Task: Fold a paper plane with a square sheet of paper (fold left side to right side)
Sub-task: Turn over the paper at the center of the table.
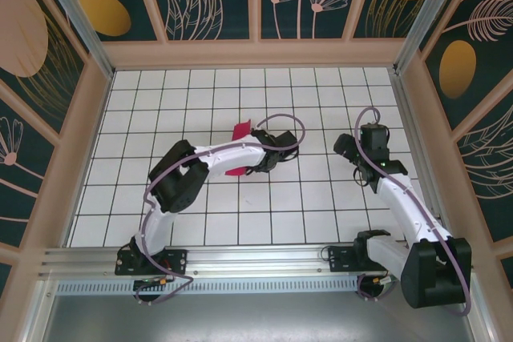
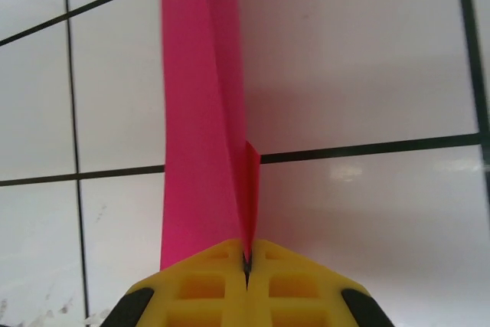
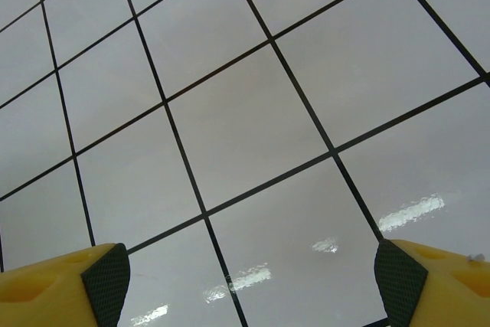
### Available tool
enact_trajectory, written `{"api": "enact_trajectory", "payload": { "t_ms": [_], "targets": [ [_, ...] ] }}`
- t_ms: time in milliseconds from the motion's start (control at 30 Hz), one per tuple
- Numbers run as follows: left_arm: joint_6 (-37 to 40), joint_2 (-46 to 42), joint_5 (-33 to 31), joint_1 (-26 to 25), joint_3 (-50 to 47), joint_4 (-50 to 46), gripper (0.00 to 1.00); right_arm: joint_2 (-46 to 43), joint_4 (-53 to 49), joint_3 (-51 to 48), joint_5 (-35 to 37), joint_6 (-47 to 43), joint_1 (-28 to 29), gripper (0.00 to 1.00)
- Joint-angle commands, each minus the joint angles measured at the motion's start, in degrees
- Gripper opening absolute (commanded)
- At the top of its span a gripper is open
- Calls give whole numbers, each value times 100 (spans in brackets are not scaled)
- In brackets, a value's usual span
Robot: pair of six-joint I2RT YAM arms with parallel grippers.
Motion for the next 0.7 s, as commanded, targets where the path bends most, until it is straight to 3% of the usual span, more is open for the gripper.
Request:
{"api": "enact_trajectory", "payload": {
  "t_ms": [0, 133, 333, 400, 533, 667],
  "targets": [
    [218, 266, 450, -1, 533, -208, 4, -80, -74, -160, 1, -50, -58, 86],
    [459, 637, 1000, -1, 943, -16, 10, -61, -11, -224, -158, -45, -83, 87],
    [600, 1130, 1257, 10, 1696, -189, 26, 37, 84, -261, -379, -64, -99, 87],
    [681, 1156, 1349, 21, 1931, -172, 39, 105, 118, -265, -660, -105, -98, 87],
    [860, 910, 1849, 134, 2132, 155, 58, 193, 384, -311, -1266, -236, -101, 87],
    [931, 20, 2583, 463, 1318, 1295, 66, 413, 953, -342, -2382, -172, -34, 87]
  ]
}}
